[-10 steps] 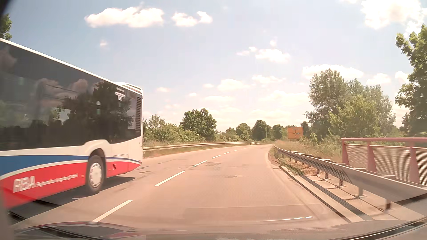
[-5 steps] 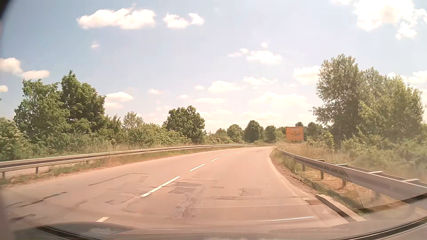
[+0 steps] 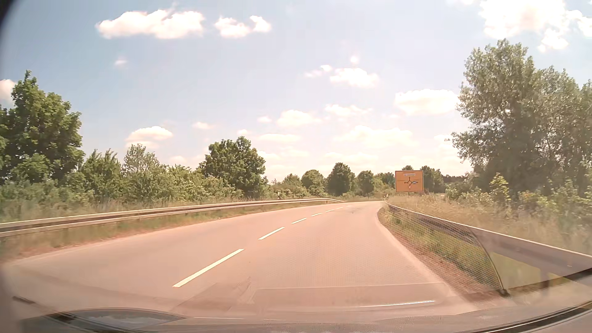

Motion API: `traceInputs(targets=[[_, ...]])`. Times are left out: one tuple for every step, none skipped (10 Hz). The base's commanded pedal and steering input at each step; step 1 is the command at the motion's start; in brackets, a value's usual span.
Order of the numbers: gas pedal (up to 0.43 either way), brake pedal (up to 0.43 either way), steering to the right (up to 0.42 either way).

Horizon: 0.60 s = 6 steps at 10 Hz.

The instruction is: Follow the waypoints while adhering to traffic rules and regulations

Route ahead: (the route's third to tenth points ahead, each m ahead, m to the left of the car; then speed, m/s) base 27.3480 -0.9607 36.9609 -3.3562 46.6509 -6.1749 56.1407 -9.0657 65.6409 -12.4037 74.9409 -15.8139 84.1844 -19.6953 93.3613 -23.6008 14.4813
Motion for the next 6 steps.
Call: traceInputs(targets=[[0.177,0.012,0.024],[0.177,0.012,0.025],[0.177,0.012,0.024],[0.177,0.012,0.024],[0.177,0.012,0.025],[0.177,0.006,0.025]])
